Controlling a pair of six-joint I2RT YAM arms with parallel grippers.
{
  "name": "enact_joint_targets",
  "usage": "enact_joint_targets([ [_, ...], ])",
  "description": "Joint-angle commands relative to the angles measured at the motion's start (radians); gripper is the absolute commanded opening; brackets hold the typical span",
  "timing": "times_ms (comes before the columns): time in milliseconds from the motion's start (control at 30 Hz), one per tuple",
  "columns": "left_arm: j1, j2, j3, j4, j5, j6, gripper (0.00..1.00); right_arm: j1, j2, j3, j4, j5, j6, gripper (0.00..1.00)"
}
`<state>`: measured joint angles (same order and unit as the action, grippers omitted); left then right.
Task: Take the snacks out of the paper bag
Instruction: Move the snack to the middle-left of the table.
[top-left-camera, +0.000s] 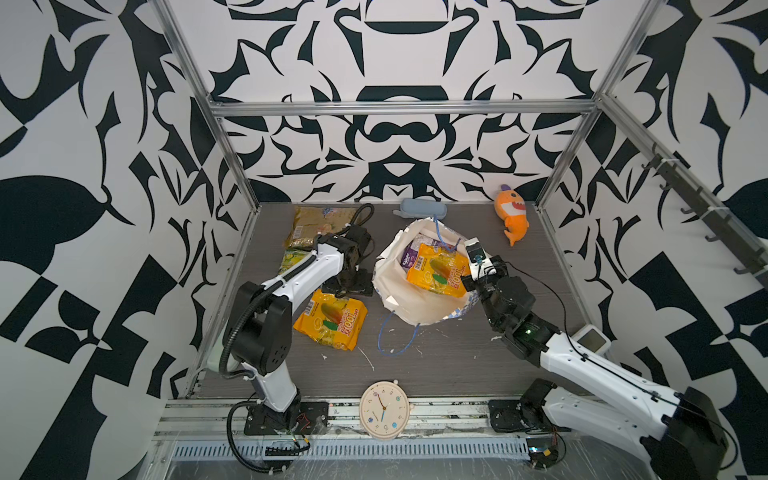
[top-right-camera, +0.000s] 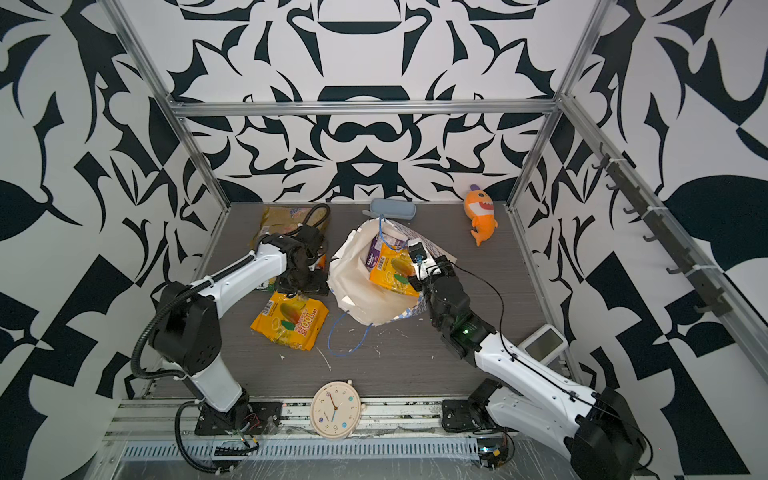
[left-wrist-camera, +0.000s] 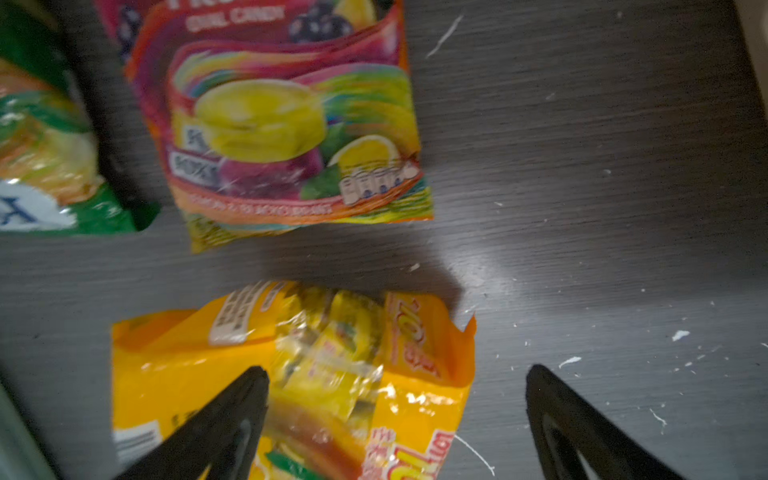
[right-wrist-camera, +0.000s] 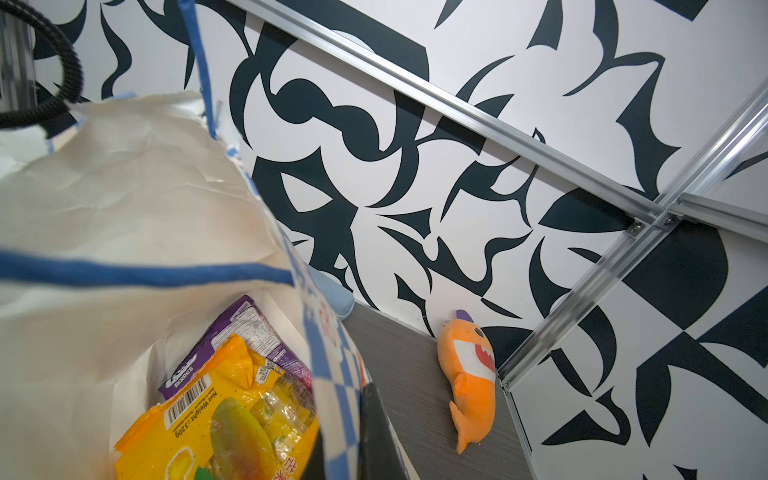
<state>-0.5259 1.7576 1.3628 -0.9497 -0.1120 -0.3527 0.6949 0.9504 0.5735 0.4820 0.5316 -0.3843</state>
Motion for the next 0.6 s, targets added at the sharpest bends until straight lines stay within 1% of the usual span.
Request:
enact_joint_targets([
  [0, -0.017, 0.049, 0.030, 0.032, 0.034, 0.023, 1.00, 0.005, -0.036, 0.012, 0.083, -0.003, 0.014, 0.00],
  [133, -0.017, 0.087, 0.019, 0.035, 0.038, 0.027, 0.98, 0.003, -0.032, 0.009, 0.094, -0.002, 0.015, 0.00],
  [233, -0.017, 0.082, -0.006, 0.045, 0.040, 0.018, 0.91, 0.003, -0.020, 0.016, 0.097, 0.002, 0.013, 0.00],
  [333, -0.017, 0.059, -0.037, 0.046, 0.019, 0.003, 0.86, 0.003, -0.011, 0.024, 0.102, 0.007, 0.012, 0.00],
  [400, -0.013, 0.040, -0.057, 0.045, 0.002, -0.008, 0.77, -0.001, -0.006, 0.024, 0.111, 0.012, 0.018, 0.00],
  [500, 0.000, 0.023, -0.087, 0.035, -0.002, -0.033, 0.73, -0.001, -0.001, 0.029, 0.109, 0.008, 0.020, 0.00],
  [567, 0.009, 0.015, -0.110, 0.032, 0.002, -0.047, 0.73, -0.002, -0.001, 0.031, 0.107, 0.008, 0.020, 0.00],
])
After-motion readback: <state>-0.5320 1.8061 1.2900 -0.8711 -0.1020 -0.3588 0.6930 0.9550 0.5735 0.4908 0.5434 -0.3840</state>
